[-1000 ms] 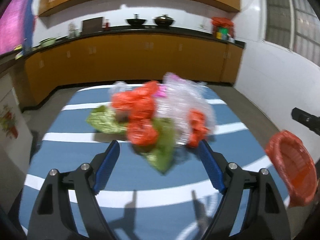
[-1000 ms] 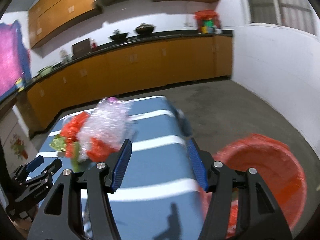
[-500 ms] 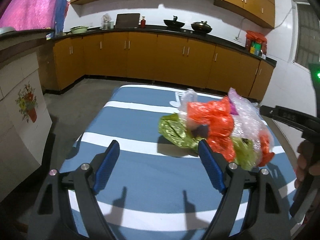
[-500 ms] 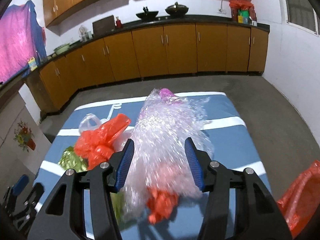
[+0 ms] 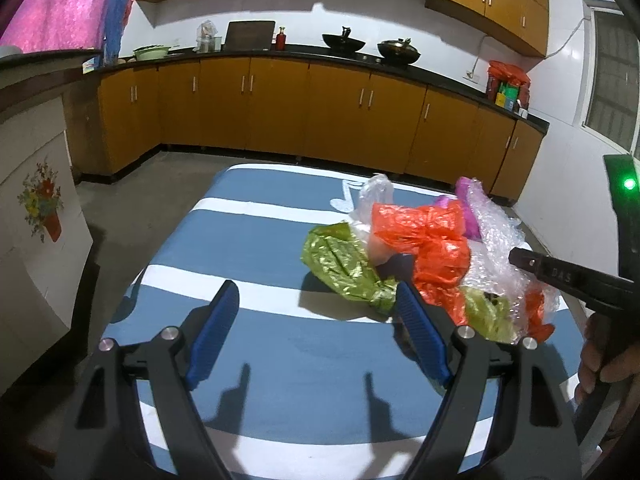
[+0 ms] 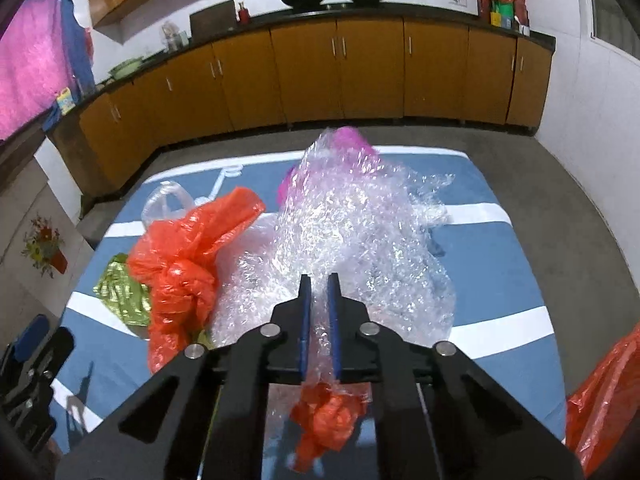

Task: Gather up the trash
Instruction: 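Grasp bubble wrap with the right tool while the left tool grasps a red bag, then carry the bubble wrap and red bag over the red wastebasket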

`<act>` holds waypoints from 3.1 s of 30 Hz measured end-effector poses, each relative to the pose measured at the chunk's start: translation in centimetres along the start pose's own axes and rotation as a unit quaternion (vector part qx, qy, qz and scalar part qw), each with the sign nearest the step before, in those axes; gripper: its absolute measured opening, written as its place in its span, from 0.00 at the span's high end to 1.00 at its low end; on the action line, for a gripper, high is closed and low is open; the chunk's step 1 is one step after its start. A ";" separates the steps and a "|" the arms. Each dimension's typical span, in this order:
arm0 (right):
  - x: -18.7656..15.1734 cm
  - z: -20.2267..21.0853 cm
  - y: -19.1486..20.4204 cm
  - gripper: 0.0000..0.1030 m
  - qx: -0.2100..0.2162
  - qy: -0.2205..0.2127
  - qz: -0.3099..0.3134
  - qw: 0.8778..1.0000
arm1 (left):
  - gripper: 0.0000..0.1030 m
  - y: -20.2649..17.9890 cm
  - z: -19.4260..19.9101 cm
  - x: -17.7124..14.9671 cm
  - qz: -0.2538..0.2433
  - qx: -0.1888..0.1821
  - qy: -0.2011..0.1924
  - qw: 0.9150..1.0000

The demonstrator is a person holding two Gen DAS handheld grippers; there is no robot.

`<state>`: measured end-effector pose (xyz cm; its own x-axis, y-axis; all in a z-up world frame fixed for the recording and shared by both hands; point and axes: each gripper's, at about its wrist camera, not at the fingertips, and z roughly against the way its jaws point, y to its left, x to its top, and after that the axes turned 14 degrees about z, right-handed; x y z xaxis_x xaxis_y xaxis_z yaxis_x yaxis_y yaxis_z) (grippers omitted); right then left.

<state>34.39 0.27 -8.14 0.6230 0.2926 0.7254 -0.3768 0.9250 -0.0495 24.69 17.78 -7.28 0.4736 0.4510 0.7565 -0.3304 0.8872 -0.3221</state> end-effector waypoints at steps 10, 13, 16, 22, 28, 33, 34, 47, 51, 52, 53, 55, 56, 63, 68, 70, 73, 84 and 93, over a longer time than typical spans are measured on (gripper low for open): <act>-1.3 5.0 -1.5 0.94 0.006 -0.058 -0.015 0.998 | 0.23 -2.9 -0.5 0.1 -0.012 -0.022 0.001 1.000; -2.3 6.3 -2.3 0.95 -0.004 -0.067 -0.024 0.997 | 0.23 -4.4 -1.5 0.4 -0.014 -0.034 0.008 0.999; -3.3 7.2 -3.2 0.95 -0.017 -0.070 -0.036 0.997 | 0.23 -5.9 -2.8 0.7 -0.021 -0.044 0.016 0.999; -4.7 7.7 -5.0 0.95 -0.026 -0.065 -0.062 0.996 | 0.29 -9.2 -5.8 0.5 -0.052 -0.040 0.033 0.997; -5.3 7.5 -5.4 0.94 -0.022 -0.062 -0.070 0.995 | 0.50 -9.9 -8.2 -0.2 -0.058 -0.033 0.073 0.995; -5.6 7.9 -5.4 0.94 -0.018 -0.066 -0.072 0.995 | 0.68 -9.6 -7.8 -0.2 -0.048 -0.048 0.073 0.995; -5.6 8.0 -5.5 0.94 -0.017 -0.067 -0.072 0.995 | 0.69 -9.5 -7.6 -0.2 -0.047 -0.050 0.069 0.995; -6.4 11.5 -5.2 0.95 -0.023 -0.095 -0.072 0.993 | 0.72 -9.1 0.0 0.5 -0.039 -0.101 0.026 0.994; -6.8 13.2 -5.4 0.95 -0.033 -0.108 -0.072 0.991 | 0.72 -9.7 2.6 0.4 -0.043 -0.126 0.022 0.991; -6.9 13.5 -5.4 0.95 -0.035 -0.110 -0.072 0.991 | 0.72 -10.0 3.3 0.4 -0.045 -0.132 0.022 0.990; -7.1 14.1 -5.5 0.95 -0.040 -0.113 -0.072 0.990 | 0.72 -10.2 3.7 0.3 -0.046 -0.137 0.021 0.989; -7.4 14.9 -5.8 0.95 -0.047 -0.117 -0.072 0.989 | 0.72 -11.0 4.9 0.0 -0.051 -0.152 0.022 0.987; -7.6 15.3 -5.9 0.95 -0.051 -0.119 -0.073 0.989 | 0.72 -11.3 5.3 -0.1 -0.052 -0.158 0.023 0.986; -9.5 18.2 -7.2 0.95 -0.084 -0.129 -0.081 0.985 | 0.72 -14.3 7.8 -1.5 -0.067 -0.205 0.033 0.976; -10.9 19.8 -8.2 0.95 -0.110 -0.131 -0.089 0.981 | 0.72 -16.4 8.7 -2.7 -0.080 -0.233 0.045 0.968; -11.5 20.3 -8.8 0.95 -0.121 -0.129 -0.095 0.980 | 0.72 -17.3 9.1 -3.4 -0.088 -0.243 0.051 0.965; -12.5 20.9 -9.6 0.95 -0.135 -0.126 -0.105 0.977 | 0.72 -18.3 9.4 -4.3 -0.095 -0.257 0.059 0.960; -16.5 22.6 -12.8 0.95 -0.186 -0.105 -0.149 0.965 | 0.72 -23.7 10.1 -8.1 -0.129 -0.309 0.097 0.937; -18.9 23.7 -15.4 0.95 -0.208 -0.098 -0.180 0.956 | 0.72 -28.1 9.7 -12.0 -0.162 -0.342 0.137 0.915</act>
<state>12.17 -25.20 -4.79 0.5049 -0.0762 0.8598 0.1683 0.9857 -0.0115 20.37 -13.47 -1.75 0.6749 0.0783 0.7338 0.4073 0.7897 -0.4588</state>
